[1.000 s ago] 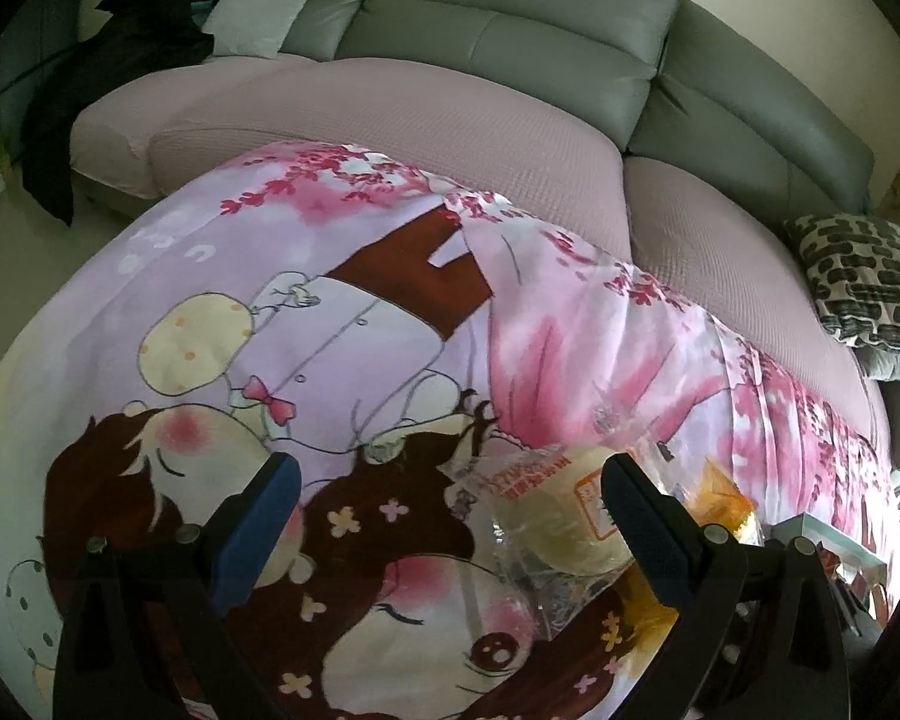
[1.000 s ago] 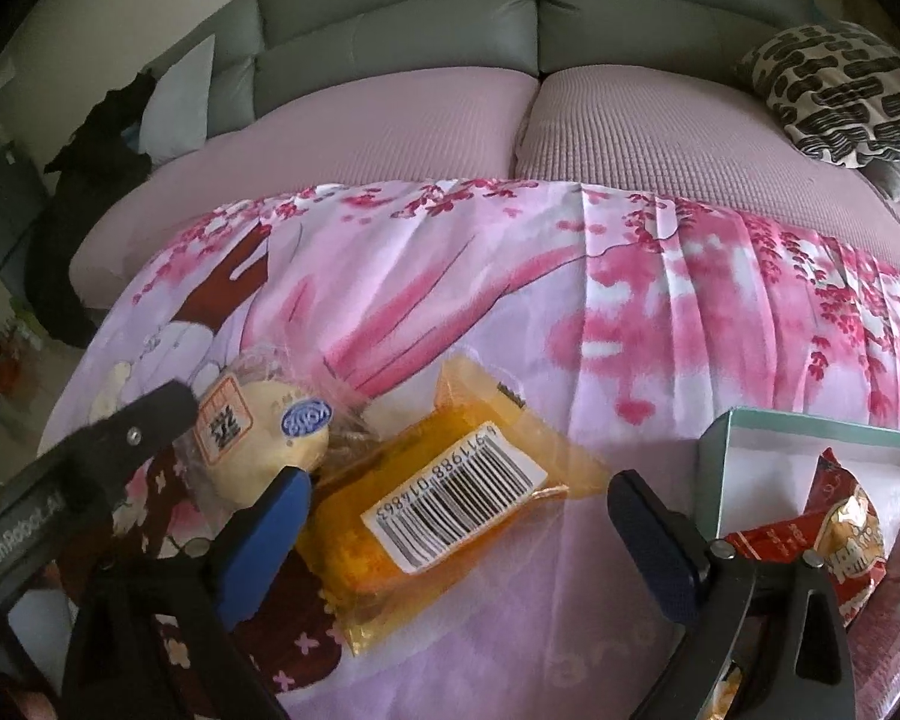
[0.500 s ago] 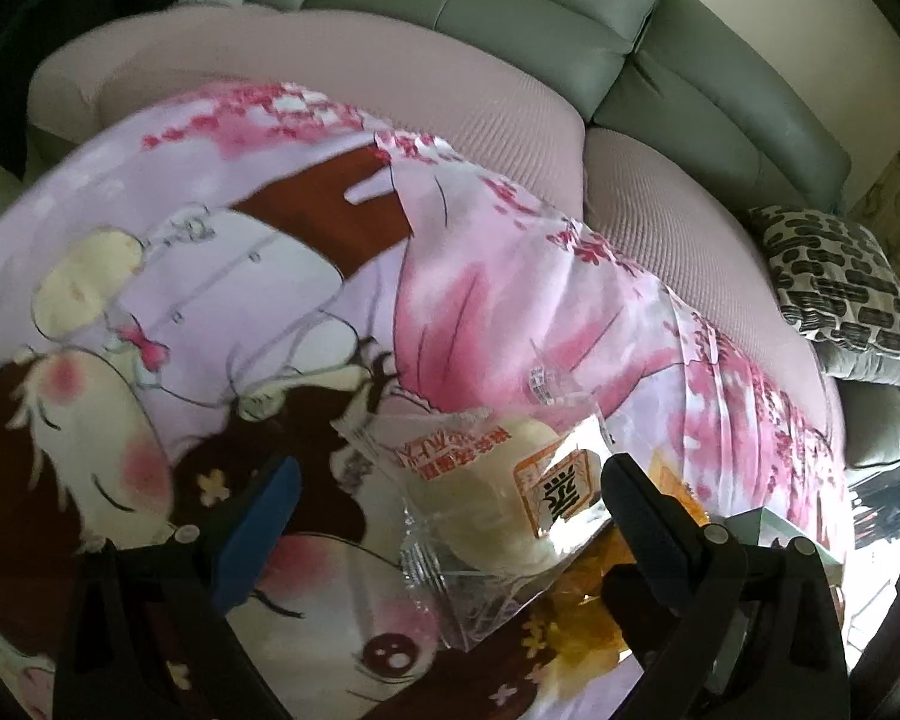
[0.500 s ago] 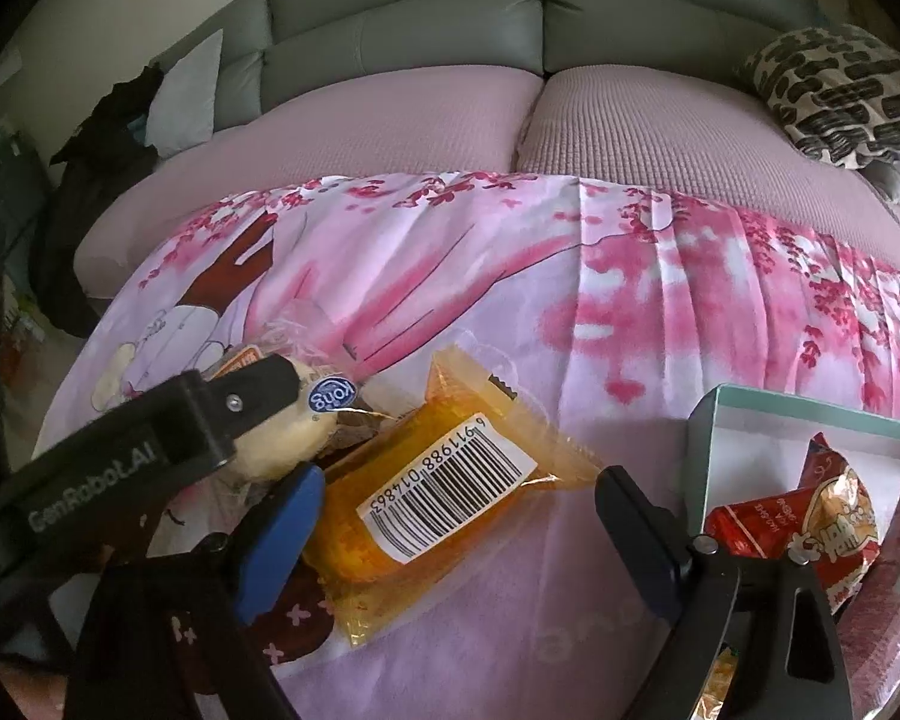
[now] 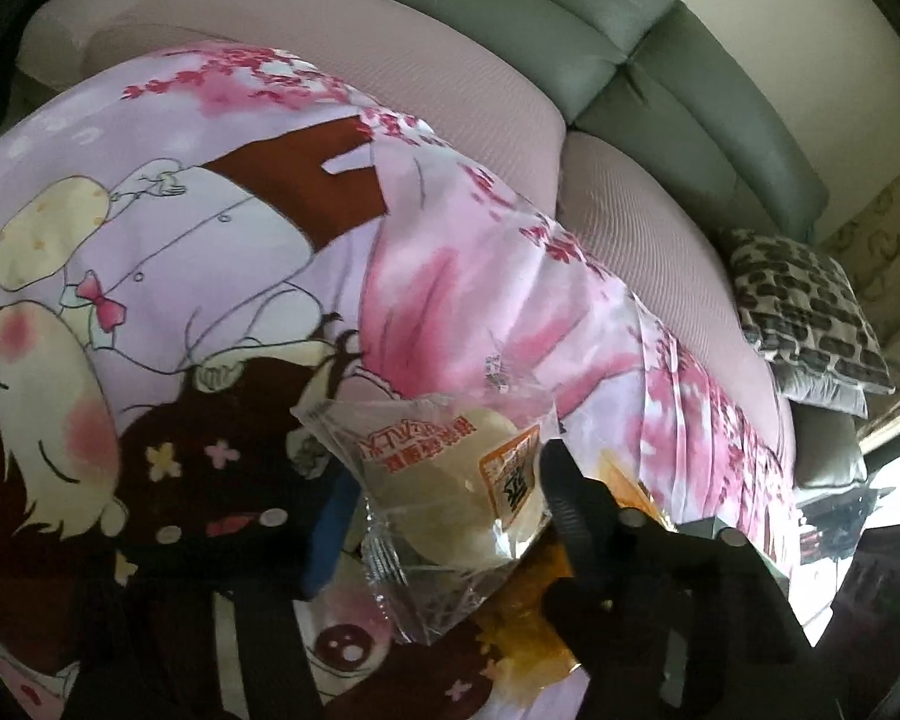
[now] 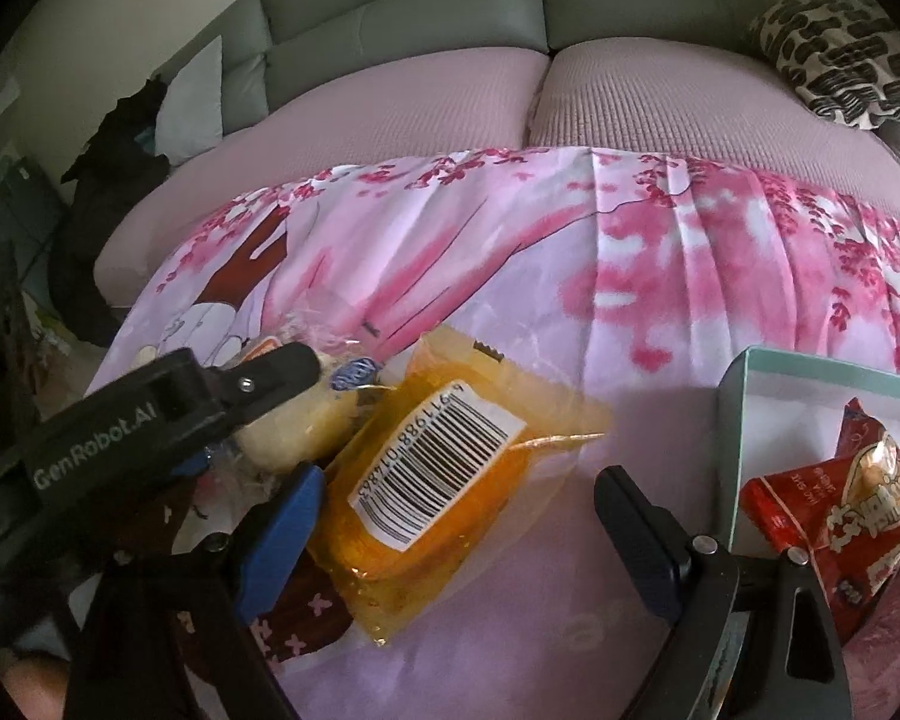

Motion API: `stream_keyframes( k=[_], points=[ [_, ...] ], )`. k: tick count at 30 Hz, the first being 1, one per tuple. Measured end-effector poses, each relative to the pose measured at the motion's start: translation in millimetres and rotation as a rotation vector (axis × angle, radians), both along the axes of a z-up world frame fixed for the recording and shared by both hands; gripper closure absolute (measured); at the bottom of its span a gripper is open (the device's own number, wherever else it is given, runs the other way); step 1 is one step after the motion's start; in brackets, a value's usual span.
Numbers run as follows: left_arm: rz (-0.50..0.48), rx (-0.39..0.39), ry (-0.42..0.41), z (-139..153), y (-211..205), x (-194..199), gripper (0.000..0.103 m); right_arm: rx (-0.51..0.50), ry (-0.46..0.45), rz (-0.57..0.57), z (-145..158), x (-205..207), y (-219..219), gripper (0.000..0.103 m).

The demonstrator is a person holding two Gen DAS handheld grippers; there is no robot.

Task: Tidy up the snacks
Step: 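Grasp the round bun with the left tool while the right tool grasps the orange cake pack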

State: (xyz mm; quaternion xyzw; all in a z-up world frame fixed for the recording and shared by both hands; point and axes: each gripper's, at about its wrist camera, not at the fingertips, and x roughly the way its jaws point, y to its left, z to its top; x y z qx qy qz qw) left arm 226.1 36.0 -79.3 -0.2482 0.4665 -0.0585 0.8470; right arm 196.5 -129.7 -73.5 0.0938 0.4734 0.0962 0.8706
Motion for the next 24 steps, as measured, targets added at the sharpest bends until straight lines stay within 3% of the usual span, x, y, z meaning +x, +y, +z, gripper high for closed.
stream_keyframes(
  k=[3,9,19,24],
  points=[
    [-0.003,-0.013,-0.008,1.4,-0.1,-1.9,0.05,-0.001,-0.002,-0.005,-0.6,0.0,2.2,0.01],
    [0.053,-0.017,-0.006,3.3,14.6,-10.4,0.052,0.016,-0.01,-0.028,0.3,-0.6,3.9,0.017],
    [0.13,-0.004,0.001,6.9,35.0,-34.0,0.052,0.07,-0.02,-0.069,4.8,-6.1,-9.2,0.044],
    [0.127,0.002,0.001,8.7,34.6,-39.3,0.052,0.077,-0.019,-0.056,6.9,-10.9,-8.7,0.051]
  ],
)
